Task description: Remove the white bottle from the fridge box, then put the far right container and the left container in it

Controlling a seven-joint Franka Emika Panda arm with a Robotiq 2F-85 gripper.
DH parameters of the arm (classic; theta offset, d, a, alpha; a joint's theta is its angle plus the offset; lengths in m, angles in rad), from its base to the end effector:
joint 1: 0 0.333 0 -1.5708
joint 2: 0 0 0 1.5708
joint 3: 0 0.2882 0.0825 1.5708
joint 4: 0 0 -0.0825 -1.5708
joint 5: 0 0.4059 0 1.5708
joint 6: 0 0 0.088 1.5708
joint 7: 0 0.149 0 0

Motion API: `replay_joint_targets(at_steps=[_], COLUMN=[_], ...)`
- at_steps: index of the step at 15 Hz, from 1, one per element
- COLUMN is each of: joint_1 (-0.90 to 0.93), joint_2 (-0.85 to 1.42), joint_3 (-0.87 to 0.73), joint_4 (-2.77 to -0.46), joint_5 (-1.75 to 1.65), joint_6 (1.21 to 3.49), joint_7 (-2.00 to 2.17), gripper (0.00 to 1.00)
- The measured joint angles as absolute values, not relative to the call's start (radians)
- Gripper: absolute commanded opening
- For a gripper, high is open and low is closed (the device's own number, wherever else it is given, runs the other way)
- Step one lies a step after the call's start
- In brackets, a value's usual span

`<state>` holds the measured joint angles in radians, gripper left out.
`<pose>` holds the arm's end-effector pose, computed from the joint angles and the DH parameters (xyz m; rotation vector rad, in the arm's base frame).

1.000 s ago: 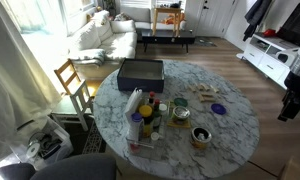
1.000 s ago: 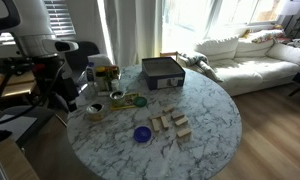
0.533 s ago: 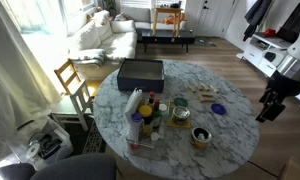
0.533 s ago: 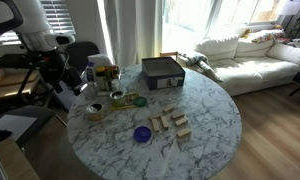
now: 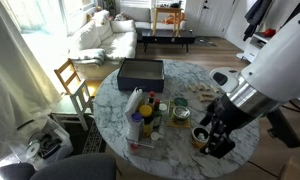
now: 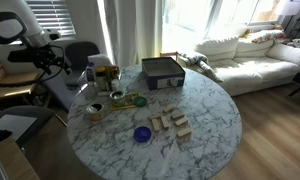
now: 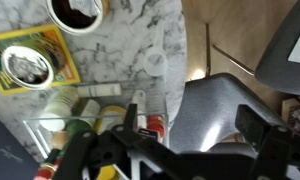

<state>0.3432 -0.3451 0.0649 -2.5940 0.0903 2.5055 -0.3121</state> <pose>0.4325 0.1865 0.3197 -2.9021 -0.9835 -0.3917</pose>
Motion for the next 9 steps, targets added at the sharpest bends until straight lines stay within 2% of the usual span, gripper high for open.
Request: replay_joint_targets(at_steps=[3, 9], joint_1=[0.375, 0.36], joint_2=[-0.272, -0.285], joint_3=[0.076, 0.078], joint_4=[-2.543, -2.545], joint_5=[0.129, 0.129], joint_6=[2.538, 2.538], joint_7=[-0.361, -0.361], gripper=[1.0, 1.0])
